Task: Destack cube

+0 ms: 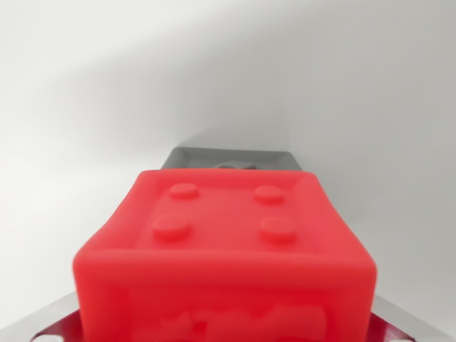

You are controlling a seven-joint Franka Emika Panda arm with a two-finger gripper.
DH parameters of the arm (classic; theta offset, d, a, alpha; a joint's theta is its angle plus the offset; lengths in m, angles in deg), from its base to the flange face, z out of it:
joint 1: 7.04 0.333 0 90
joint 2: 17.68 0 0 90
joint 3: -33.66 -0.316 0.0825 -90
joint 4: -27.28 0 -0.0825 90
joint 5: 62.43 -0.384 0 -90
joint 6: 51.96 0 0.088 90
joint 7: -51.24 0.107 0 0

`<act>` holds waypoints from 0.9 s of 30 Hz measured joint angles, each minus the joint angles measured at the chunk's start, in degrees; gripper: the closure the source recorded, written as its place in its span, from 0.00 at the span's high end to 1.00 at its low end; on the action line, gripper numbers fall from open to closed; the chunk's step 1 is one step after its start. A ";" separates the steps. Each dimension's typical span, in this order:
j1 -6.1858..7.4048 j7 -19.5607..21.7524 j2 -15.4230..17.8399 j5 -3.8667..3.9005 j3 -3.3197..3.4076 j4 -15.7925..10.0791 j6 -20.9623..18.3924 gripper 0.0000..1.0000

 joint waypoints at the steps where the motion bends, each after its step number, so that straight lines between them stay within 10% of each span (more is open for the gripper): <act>1: 0.00 0.00 0.00 0.00 0.00 0.00 0.00 0.00; 27: 0.02 0.02 1.38 0.01 0.06 -0.12 -1.09 0.00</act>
